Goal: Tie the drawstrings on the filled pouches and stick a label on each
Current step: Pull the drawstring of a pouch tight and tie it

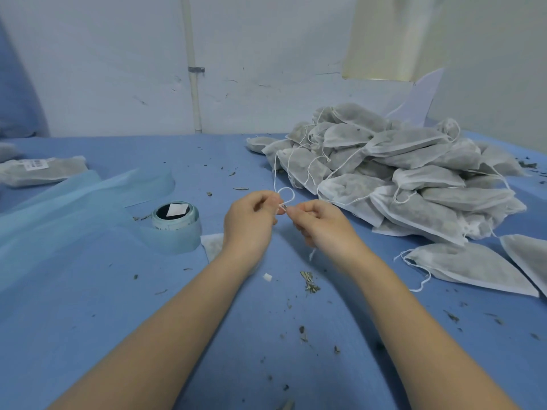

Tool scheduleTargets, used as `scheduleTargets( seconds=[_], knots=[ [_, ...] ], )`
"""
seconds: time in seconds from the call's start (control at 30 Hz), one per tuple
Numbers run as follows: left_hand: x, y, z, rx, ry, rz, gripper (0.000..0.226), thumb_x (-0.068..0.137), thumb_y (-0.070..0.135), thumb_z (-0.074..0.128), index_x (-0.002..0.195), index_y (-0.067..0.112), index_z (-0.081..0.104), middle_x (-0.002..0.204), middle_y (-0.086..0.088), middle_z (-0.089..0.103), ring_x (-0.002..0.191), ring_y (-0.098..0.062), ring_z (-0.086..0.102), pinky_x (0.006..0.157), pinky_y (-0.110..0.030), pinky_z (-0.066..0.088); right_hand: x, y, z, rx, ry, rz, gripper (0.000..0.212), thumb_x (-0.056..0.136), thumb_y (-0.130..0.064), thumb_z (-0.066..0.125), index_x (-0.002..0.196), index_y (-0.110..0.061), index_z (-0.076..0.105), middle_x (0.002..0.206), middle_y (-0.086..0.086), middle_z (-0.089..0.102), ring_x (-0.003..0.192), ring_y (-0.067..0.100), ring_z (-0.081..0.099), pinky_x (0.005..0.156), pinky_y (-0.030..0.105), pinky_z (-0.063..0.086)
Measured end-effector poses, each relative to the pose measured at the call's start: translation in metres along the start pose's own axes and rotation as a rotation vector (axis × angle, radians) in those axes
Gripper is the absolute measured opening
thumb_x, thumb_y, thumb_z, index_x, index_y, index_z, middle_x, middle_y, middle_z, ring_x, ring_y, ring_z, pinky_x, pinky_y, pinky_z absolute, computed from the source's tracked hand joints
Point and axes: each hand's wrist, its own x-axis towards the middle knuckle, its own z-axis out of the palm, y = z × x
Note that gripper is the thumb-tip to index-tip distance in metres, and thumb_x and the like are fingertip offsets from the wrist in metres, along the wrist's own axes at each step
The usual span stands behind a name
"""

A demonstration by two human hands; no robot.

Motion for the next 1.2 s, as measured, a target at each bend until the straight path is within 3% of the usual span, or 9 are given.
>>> scheduleTargets(
  seconds=[0.17, 0.3, 0.4, 0.5, 0.63, 0.8, 1.0, 1.1, 1.2],
  knots=[
    [-0.004, 0.004, -0.002, -0.083, -0.127, -0.007, 0.033, 0.089, 0.01, 0.058, 0.06, 0.023, 0.065, 0.062, 0.006, 0.059, 0.065, -0.012, 0.049, 0.071, -0.029, 0.037, -0.003, -0.001, -0.011, 0.043, 0.008, -0.048, 0.018, 0.085, -0.031, 0.069, 0.085, -0.015, 0.076, 0.045, -0.016, 0.045, 0.041, 0.003, 0.033, 0.043, 0.011, 0.028],
    [-0.012, 0.005, 0.003, 0.303, -0.18, 0.24, 0.023, 0.089, 0.015, 0.058, 0.069, 0.022, 0.066, 0.068, 0.011, 0.056, 0.064, 0.002, 0.049, 0.065, -0.011, 0.033, -0.001, -0.002, -0.019, 0.156, 0.006, 0.028, 0.019, 0.08, -0.02, 0.074, 0.07, -0.006, 0.067, 0.05, -0.007, 0.032, 0.046, 0.009, 0.022, 0.041, 0.016, 0.021],
    [-0.013, 0.003, 0.004, 0.593, -0.086, 0.443, 0.017, 0.092, 0.015, 0.055, 0.085, 0.009, 0.069, 0.079, -0.001, 0.057, 0.076, -0.014, 0.05, 0.068, -0.019, 0.03, 0.0, -0.003, -0.02, 0.306, 0.009, 0.152, 0.012, 0.079, -0.01, 0.074, 0.082, -0.003, 0.064, 0.054, -0.002, 0.035, 0.047, 0.01, 0.019, 0.04, 0.018, 0.017],
    [-0.014, -0.003, 0.003, 0.71, -0.053, 0.552, 0.018, 0.093, 0.013, 0.053, 0.09, 0.005, 0.069, 0.085, -0.009, 0.058, 0.082, -0.024, 0.054, 0.072, -0.026, 0.035, 0.001, -0.006, -0.02, 0.481, -0.041, 0.238, 0.017, 0.084, -0.019, 0.07, 0.076, -0.006, 0.062, 0.056, -0.001, 0.042, 0.041, 0.006, 0.024, 0.037, 0.016, 0.019],
    [-0.015, -0.005, 0.004, 0.649, 0.008, 0.533, 0.015, 0.093, 0.014, 0.055, 0.088, 0.006, 0.068, 0.084, -0.005, 0.058, 0.079, -0.019, 0.053, 0.068, -0.02, 0.031, -0.001, -0.006, -0.018, 0.433, -0.034, 0.195, 0.018, 0.075, -0.012, 0.077, 0.085, 0.002, 0.07, 0.061, -0.002, 0.045, 0.044, 0.005, 0.028, 0.039, 0.016, 0.021],
    [-0.014, -0.002, 0.008, 0.463, 0.018, 0.308, 0.016, 0.094, 0.019, 0.052, 0.08, 0.015, 0.059, 0.082, 0.005, 0.058, 0.078, -0.009, 0.047, 0.066, -0.017, 0.027, 0.001, -0.006, -0.018, 0.521, -0.077, 0.279, 0.038, 0.075, -0.004, 0.07, 0.11, 0.009, 0.064, 0.052, -0.004, 0.038, 0.042, 0.005, 0.02, 0.035, 0.016, 0.017],
    [-0.014, 0.0, 0.016, 0.04, -0.131, -0.047, 0.03, 0.091, 0.013, 0.049, 0.063, 0.02, 0.056, 0.057, 0.01, 0.052, 0.06, -0.013, 0.043, 0.067, -0.029, 0.034, -0.002, -0.012, -0.023, 0.773, -0.266, 0.37, 0.006, 0.065, -0.01, 0.063, 0.066, -0.005, 0.065, 0.054, -0.003, 0.035, 0.04, 0.004, 0.02, 0.035, 0.013, 0.017],
    [-0.018, -0.001, 0.018, 0.001, -0.147, -0.03, 0.031, 0.091, 0.01, 0.05, 0.065, 0.026, 0.057, 0.062, 0.01, 0.057, 0.06, -0.012, 0.048, 0.063, -0.028, 0.037, -0.003, -0.011, -0.024, 0.823, -0.265, 0.394, 0.015, 0.07, -0.009, 0.061, 0.057, -0.005, 0.067, 0.053, -0.003, 0.036, 0.039, 0.003, 0.02, 0.036, 0.012, 0.016],
    [-0.022, 0.003, 0.016, 0.035, -0.046, 0.159, 0.025, 0.09, 0.009, 0.055, 0.084, 0.033, 0.059, 0.086, 0.015, 0.064, 0.076, 0.004, 0.059, 0.073, -0.009, 0.043, -0.004, -0.013, -0.024, 0.826, -0.242, 0.399, 0.016, 0.069, -0.009, 0.061, 0.055, -0.005, 0.068, 0.054, -0.003, 0.034, 0.039, 0.003, 0.019, 0.035, 0.012, 0.016]
  ],
)
